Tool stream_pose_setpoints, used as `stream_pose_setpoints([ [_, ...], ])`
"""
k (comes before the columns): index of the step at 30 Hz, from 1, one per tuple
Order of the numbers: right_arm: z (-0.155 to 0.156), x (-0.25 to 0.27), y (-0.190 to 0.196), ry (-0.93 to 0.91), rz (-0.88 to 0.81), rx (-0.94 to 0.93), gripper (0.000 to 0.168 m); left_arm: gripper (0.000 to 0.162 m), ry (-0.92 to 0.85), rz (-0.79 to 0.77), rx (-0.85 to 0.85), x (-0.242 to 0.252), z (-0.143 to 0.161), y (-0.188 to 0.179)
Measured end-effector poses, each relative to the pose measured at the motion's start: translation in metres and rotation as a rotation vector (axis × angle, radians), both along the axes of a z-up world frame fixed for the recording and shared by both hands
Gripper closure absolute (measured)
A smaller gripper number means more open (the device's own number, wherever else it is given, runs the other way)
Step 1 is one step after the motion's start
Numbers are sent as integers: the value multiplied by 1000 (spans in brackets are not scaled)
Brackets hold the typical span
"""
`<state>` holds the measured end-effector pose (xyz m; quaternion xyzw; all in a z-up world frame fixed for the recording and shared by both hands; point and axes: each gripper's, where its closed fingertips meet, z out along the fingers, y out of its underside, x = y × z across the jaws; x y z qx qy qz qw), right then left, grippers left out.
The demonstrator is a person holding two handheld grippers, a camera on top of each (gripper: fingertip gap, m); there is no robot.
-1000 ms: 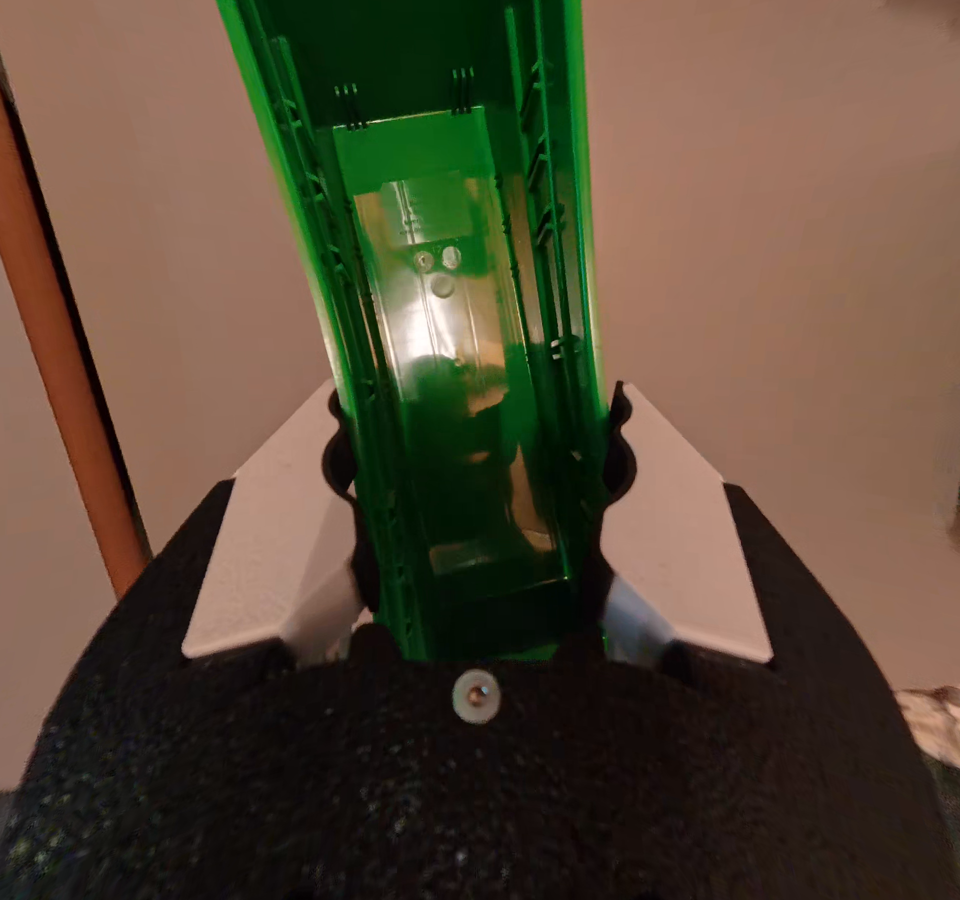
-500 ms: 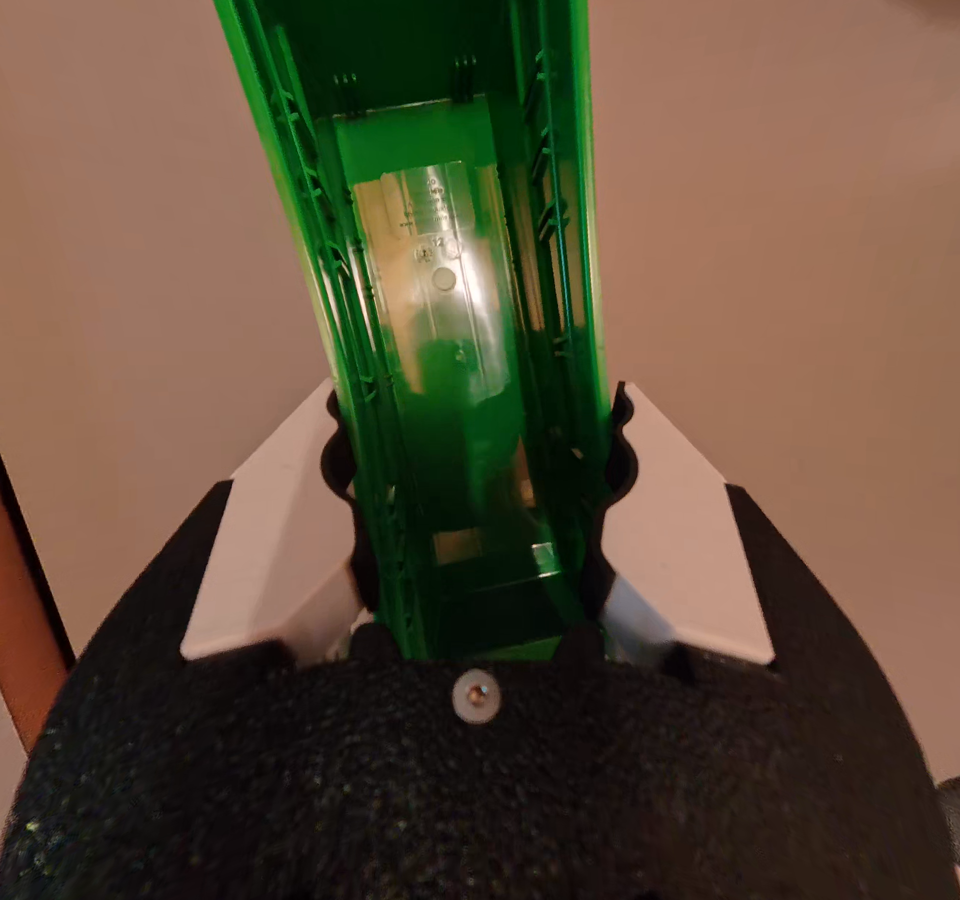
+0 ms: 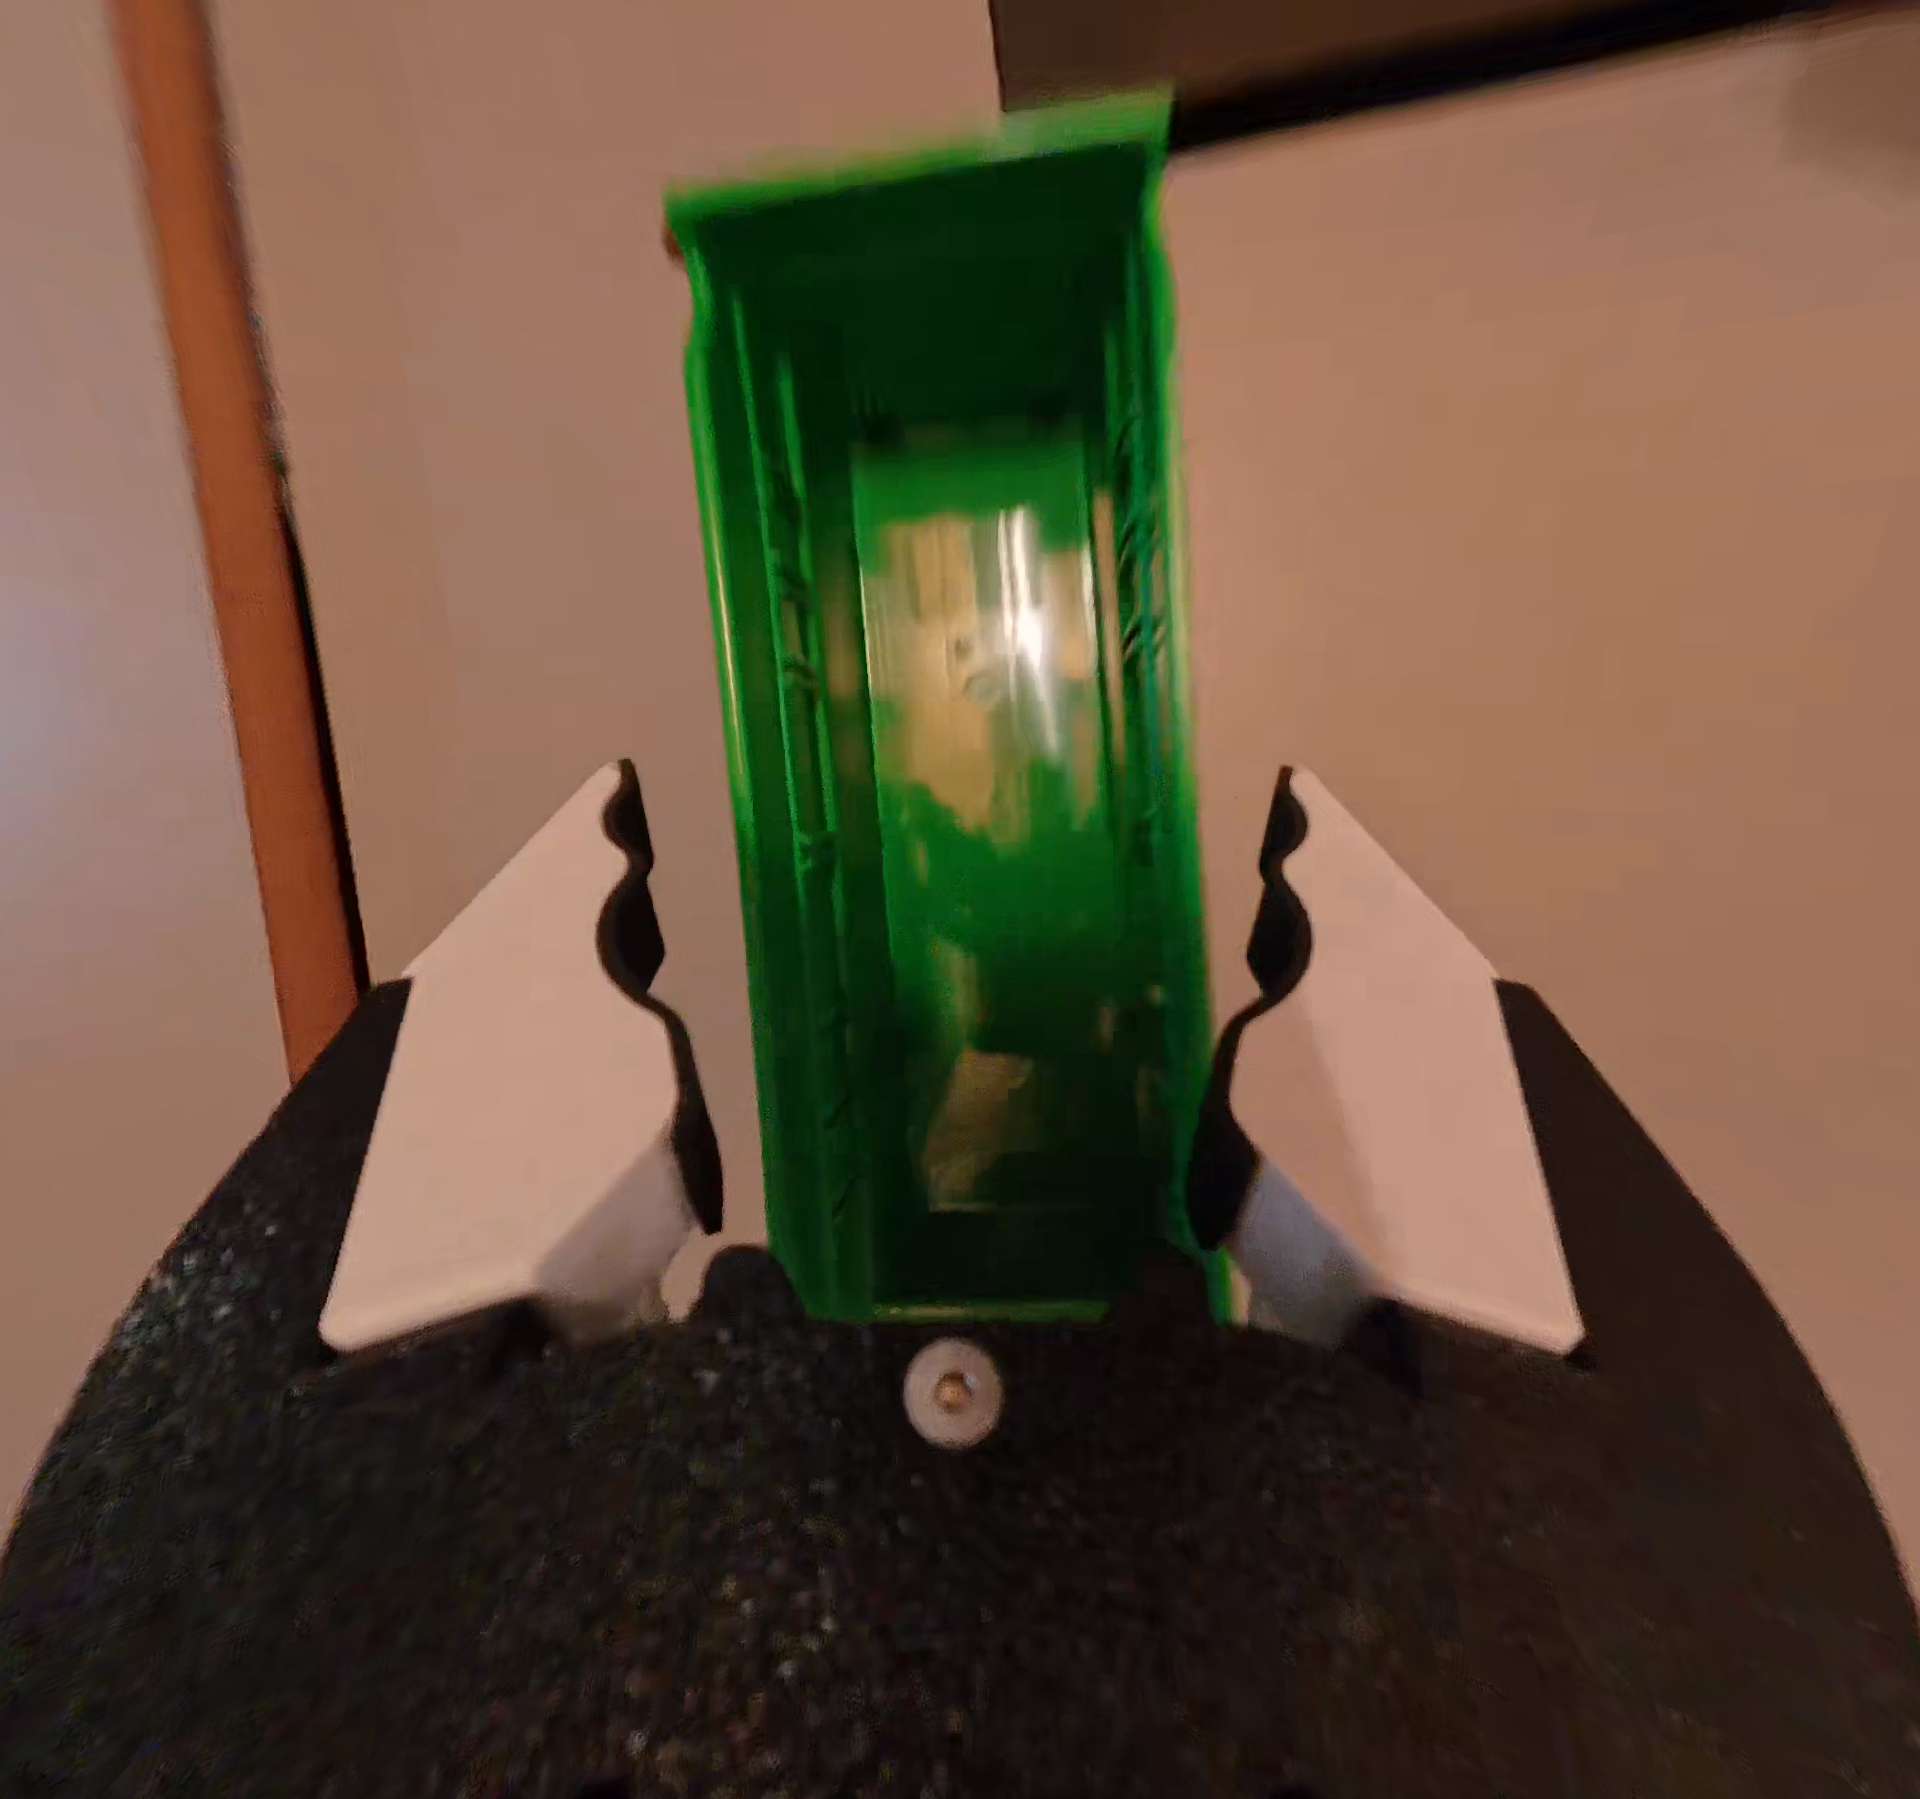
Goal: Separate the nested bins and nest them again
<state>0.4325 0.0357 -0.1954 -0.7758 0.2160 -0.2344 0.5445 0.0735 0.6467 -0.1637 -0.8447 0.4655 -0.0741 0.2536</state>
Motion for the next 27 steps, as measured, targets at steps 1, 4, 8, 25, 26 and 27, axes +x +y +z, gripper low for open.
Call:
stream_pose_setpoints([
  [1, 2, -1, 0, -4, 1, 4, 33, 47, -55, 16, 19, 10, 18, -2],
  [4, 6, -2, 0, -17, 4, 6, 33, 46, -183, 38, 18, 46, 68, -26],
  [8, 13, -7, 2, -21, 21, 30, 32, 39, -311, 64, -160, 103, 107, -107],
  [25, 35, -5, -15, 1, 6, 121, 32, 8, 58, -165, -329, 227, 46, -381],
  [26, 35, -5, -14, 1, 9, 120, 32, 9, 107, -164, -292, 226, 41, -379],
  [27, 35, -6, -13, 0, 12, 117, 32, 9, 135, -151, -261, 227, 37, -377],
])
